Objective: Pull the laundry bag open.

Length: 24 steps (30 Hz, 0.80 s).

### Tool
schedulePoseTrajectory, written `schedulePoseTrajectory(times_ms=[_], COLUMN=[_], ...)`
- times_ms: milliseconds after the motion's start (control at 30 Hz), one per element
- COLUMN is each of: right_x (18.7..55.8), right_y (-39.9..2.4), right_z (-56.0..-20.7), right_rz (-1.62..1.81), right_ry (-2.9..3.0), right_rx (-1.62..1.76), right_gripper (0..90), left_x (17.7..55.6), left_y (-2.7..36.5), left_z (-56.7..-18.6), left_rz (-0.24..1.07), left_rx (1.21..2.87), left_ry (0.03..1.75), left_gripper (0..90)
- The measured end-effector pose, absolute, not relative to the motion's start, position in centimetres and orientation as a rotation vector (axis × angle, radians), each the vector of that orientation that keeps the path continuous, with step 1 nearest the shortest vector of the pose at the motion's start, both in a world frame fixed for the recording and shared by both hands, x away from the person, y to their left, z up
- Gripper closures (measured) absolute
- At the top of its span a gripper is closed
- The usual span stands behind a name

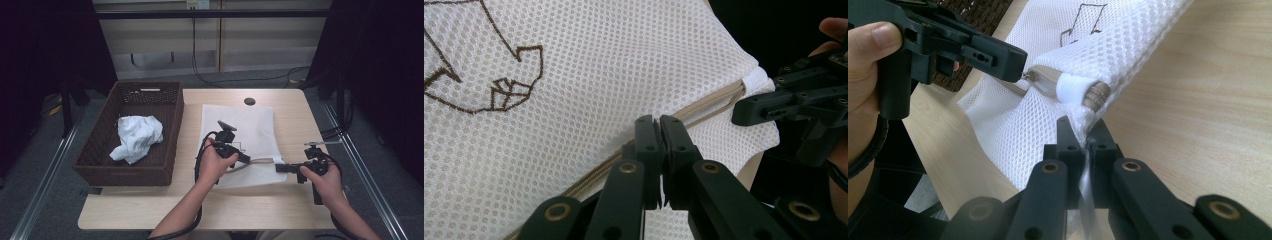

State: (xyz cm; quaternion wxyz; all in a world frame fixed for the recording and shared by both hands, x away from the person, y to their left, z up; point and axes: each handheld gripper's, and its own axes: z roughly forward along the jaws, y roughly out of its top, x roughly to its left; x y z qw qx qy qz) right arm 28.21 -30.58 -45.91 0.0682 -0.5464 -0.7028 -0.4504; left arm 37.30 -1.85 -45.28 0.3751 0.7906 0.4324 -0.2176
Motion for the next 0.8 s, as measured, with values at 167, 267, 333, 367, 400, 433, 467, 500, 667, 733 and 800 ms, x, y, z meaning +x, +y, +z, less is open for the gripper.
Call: schedulePoseTrajectory(times_ms=[167,267,333,367,400,433,467,500,667,733,800], right_x=[28.2,28.2,28.2,28.2,28.2,28.2,28.2,28.2,28.2,28.2,28.2], right_y=[-30.6,-30.5,-30.6,-30.6,-30.6,-30.6,-30.5,-30.5,-30.5,-30.5,-30.4], right_z=[-46.0,-45.9,-45.9,-45.9,-45.9,-45.9,-46.0,-45.9,-45.9,-45.9,-45.9], right_rz=[-1.361,-1.358,-1.361,-1.366,-1.366,-1.365,-1.364,-1.365,-1.368,-1.368,-1.368], right_ry=[-2.121,-2.133,-2.137,-2.119,-2.111,-2.116,-2.121,-2.124,-2.123,-2.125,-2.129], right_rx=[-1.638,-1.645,-1.646,-1.647,-1.641,-1.638,-1.635,-1.635,-1.634,-1.632,-1.629], right_gripper=[87.4,87.4,87.4,87.4,87.4,87.3,87.3,87.3,87.3,87.3,87.3], left_x=[37.3,37.3,37.4,37.5,37.4,37.4,37.4,37.4,37.5,37.4,37.5], left_y=[-1.6,-1.4,-1.0,-0.9,-1.0,-0.9,-0.9,-0.8,-0.6,-0.6,-0.5], left_z=[-45.2,-45.1,-45.1,-45.1,-45.1,-45.1,-45.1,-45.1,-45.1,-45.0,-45.0], left_rz=[-0.554,-0.539,-0.545,-0.551,-0.553,-0.558,-0.558,-0.565,-0.558,-0.558,-0.558], left_rx=[2.009,2.018,2.012,2.008,1.996,1.997,1.999,1.998,1.990,1.991,1.989], left_ry=[1.118,1.125,1.119,1.117,1.136,1.131,1.137,1.126,1.123,1.127,1.130], left_gripper=[87.5,87.5,87.5,87.5,87.5,87.5,87.5,87.5,87.5,87.5,87.5])
